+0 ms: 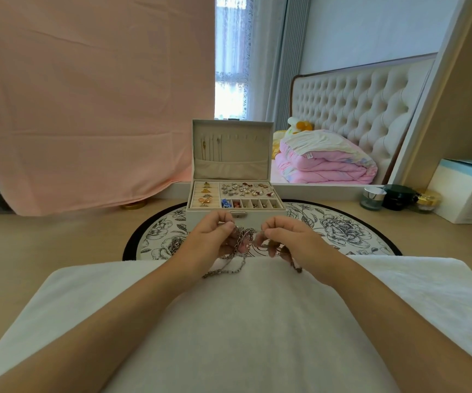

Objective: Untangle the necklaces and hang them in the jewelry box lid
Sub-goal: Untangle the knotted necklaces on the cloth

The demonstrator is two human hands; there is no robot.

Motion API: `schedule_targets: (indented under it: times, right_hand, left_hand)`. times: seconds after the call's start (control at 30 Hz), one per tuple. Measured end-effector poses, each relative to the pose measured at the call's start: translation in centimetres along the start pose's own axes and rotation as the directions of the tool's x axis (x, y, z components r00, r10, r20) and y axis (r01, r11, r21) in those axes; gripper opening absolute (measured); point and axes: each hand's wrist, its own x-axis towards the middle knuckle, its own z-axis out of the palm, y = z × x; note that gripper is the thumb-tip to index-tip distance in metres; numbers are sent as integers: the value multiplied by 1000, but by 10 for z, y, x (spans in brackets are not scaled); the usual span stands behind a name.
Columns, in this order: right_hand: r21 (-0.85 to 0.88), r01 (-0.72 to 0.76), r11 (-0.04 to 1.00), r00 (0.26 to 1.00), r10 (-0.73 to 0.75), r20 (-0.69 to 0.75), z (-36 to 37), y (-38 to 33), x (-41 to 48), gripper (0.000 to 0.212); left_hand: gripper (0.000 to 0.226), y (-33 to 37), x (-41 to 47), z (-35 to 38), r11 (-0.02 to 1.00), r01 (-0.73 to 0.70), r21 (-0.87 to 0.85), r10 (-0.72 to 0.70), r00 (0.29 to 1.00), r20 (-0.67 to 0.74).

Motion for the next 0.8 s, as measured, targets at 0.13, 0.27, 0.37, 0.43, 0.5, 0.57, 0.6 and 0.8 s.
schedule_targets:
  times: [0.13, 0.27, 0.37, 0.43, 0.5, 0.57, 0.6, 0.8]
  right_hand:
    - [-16, -28, 999, 1000, 28, -6, 5, -3, 1, 22]
    - [-117, -13, 993, 999, 18, 33, 5, 2, 0, 14]
    - [-107, 120, 987, 993, -121, 1, 6, 4, -2, 20]
    - [-157, 195, 968, 977, -205, -54, 9, 1, -2, 33]
    - [-214, 209, 954, 965, -236, -110, 11, -1, -2, 34]
    - [-246, 247, 937, 951, -283, -124, 11, -2, -2, 29]
    - [-264, 282, 922, 941, -320, -112, 10, -2, -2, 27]
    - [-462, 358, 812, 905, -424, -45, 10, -1, -5, 23]
  left_hand:
    - [16, -1, -3, 4, 992, 23, 121, -23, 1000, -4]
    - [12, 2, -4, 2, 986, -53, 156, 47, 998, 38]
    - [11, 4, -4, 2, 983, -68, 171, 62, 997, 44]
    - [11, 3, -4, 4, 983, -61, 174, 52, 997, 52]
    - [11, 2, -4, 4, 983, -50, 175, 39, 997, 62]
    - [12, 3, -5, 4, 985, -35, 171, 23, 997, 69]
    - [13, 4, -5, 4, 986, -26, 163, 13, 997, 76]
    - [16, 6, -6, 4, 986, 10, 168, -26, 995, 94]
